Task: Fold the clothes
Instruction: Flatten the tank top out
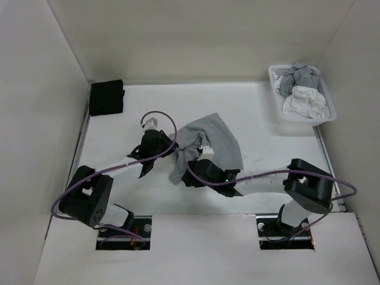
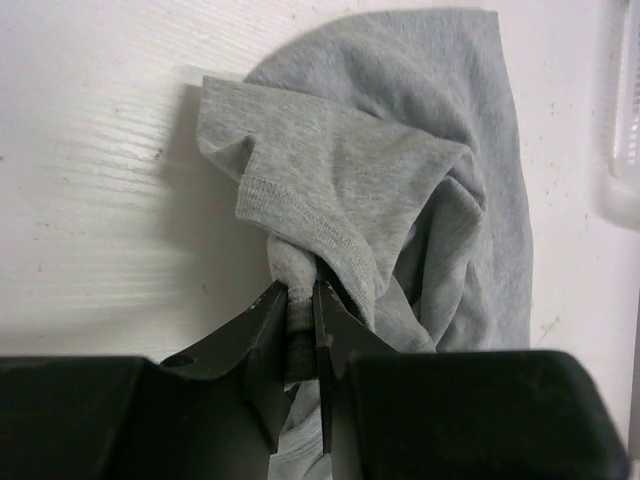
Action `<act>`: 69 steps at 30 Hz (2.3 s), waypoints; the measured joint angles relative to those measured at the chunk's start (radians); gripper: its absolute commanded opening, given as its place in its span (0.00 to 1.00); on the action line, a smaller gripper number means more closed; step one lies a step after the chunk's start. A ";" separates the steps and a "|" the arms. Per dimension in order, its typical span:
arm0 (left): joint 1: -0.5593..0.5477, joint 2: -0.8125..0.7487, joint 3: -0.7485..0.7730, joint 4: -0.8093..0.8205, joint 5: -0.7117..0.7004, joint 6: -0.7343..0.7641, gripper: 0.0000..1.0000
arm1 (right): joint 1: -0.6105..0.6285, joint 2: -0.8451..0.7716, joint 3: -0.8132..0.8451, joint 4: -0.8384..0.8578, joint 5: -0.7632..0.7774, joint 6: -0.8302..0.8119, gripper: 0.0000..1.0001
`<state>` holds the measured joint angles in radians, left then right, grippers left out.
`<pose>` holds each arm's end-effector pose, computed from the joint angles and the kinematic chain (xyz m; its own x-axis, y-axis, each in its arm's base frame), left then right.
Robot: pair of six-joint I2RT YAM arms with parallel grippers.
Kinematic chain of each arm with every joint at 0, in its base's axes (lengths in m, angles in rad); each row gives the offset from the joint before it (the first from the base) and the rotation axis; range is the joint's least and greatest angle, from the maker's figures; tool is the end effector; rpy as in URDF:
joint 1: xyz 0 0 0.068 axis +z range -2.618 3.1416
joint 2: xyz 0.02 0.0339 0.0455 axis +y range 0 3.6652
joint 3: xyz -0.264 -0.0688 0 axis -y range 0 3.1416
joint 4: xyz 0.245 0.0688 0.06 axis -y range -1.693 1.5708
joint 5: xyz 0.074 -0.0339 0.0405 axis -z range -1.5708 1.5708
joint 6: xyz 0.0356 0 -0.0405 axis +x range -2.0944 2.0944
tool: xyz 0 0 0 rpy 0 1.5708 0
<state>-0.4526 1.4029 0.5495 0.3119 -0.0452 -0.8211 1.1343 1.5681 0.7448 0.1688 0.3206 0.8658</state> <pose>0.2490 -0.1193 0.1721 -0.6101 -0.5163 -0.6010 -0.0653 0.7887 -0.6113 0.1435 0.2810 0.1730 -0.7413 0.1206 -0.6602 -0.2928 0.8270 0.4799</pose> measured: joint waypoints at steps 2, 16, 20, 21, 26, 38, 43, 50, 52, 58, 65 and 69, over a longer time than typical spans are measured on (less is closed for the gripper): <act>0.007 -0.004 0.000 0.000 0.000 -0.002 0.12 | 0.011 0.084 0.042 0.010 -0.005 0.000 0.60; 0.046 -0.042 -0.022 -0.006 0.025 -0.006 0.09 | -0.021 0.248 0.079 0.208 -0.001 0.056 0.01; 0.075 -0.186 -0.027 -0.058 0.049 -0.017 0.08 | -0.023 -0.026 -0.039 0.155 0.010 0.036 0.02; 0.080 -0.240 -0.027 -0.072 0.053 -0.021 0.08 | -0.023 -0.126 -0.051 0.130 0.012 0.027 0.03; 0.069 -0.533 0.039 -0.214 0.046 -0.029 0.08 | -0.004 -0.548 0.020 -0.012 0.057 -0.035 0.03; -0.168 -0.875 0.431 -0.436 -0.061 -0.014 0.08 | 0.419 -0.759 0.507 -0.312 0.312 -0.318 0.01; -0.239 -0.871 0.508 -0.442 -0.129 0.029 0.09 | 0.568 -0.696 0.633 -0.282 0.406 -0.481 0.01; -0.186 -0.674 0.470 -0.312 -0.225 0.093 0.10 | 0.032 -0.686 0.478 -0.270 0.275 -0.466 0.01; -0.117 -0.561 0.427 -0.268 -0.225 0.092 0.10 | -0.223 -0.616 0.460 -0.266 0.140 -0.413 0.01; 0.119 -0.045 0.447 -0.170 -0.165 0.032 0.15 | -0.669 -0.035 0.684 -0.222 -0.232 -0.304 0.04; 0.229 0.291 0.715 -0.190 -0.127 0.055 0.45 | -0.816 0.491 1.207 -0.330 -0.346 -0.277 0.49; 0.232 0.169 0.618 -0.156 -0.172 0.067 0.32 | -0.814 0.343 0.943 -0.270 -0.332 -0.277 0.15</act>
<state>-0.2211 1.5719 1.1675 0.1555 -0.2169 -0.7544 0.3206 1.9110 1.6878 -0.1013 -0.0109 0.5892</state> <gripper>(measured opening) 0.387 0.305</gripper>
